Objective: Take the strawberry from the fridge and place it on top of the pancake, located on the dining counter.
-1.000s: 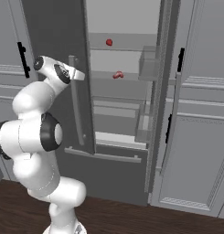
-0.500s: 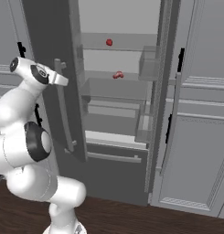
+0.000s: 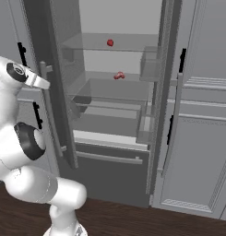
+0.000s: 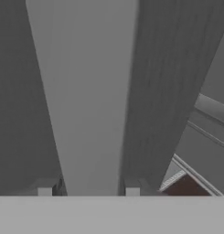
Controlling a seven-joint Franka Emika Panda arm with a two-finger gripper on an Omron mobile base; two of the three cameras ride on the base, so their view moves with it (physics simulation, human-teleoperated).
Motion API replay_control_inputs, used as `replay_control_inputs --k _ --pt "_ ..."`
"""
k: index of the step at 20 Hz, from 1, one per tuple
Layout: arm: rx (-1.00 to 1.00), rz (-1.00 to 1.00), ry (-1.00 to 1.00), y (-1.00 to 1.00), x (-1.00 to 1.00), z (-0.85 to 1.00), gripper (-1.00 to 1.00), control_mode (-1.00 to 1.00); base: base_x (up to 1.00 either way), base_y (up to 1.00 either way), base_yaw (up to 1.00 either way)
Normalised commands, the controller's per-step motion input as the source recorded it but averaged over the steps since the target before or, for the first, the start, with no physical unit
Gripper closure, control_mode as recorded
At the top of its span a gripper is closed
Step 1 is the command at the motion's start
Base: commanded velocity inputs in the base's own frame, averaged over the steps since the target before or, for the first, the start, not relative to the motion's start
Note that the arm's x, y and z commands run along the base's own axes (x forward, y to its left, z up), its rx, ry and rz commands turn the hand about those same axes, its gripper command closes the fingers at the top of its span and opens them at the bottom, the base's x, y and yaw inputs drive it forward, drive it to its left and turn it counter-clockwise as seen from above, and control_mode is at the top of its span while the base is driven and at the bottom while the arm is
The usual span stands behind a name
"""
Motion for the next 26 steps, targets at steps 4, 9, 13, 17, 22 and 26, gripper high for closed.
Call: replay_control_inputs --k 4,9,13,17,22,26 --pt "-0.02 -0.12 0.0 0.64 -0.46 -0.01 1.0 -1.0 0.0 0.0 0.0" --pt "-0.01 -0.11 0.0 0.42 -0.32 0.0 -1.0 -1.0 0.0 0.0 0.0" --pt "0.0 -0.05 0.0 0.12 -0.18 0.0 -1.0 -1.0 0.0 0.0 0.0" --pt "0.0 -0.11 -0.02 0.35 -0.13 0.0 -1.0 -1.0 0.0 0.0 0.0" --pt "0.04 -0.09 0.0 0.1 -0.69 0.0 -1.0 -1.0 0.0 0.0 0.0" --pt "0.24 -0.03 -0.04 -0.87 -1.0 0.0 -1.0 -1.0 0.0 0.0 0.0"
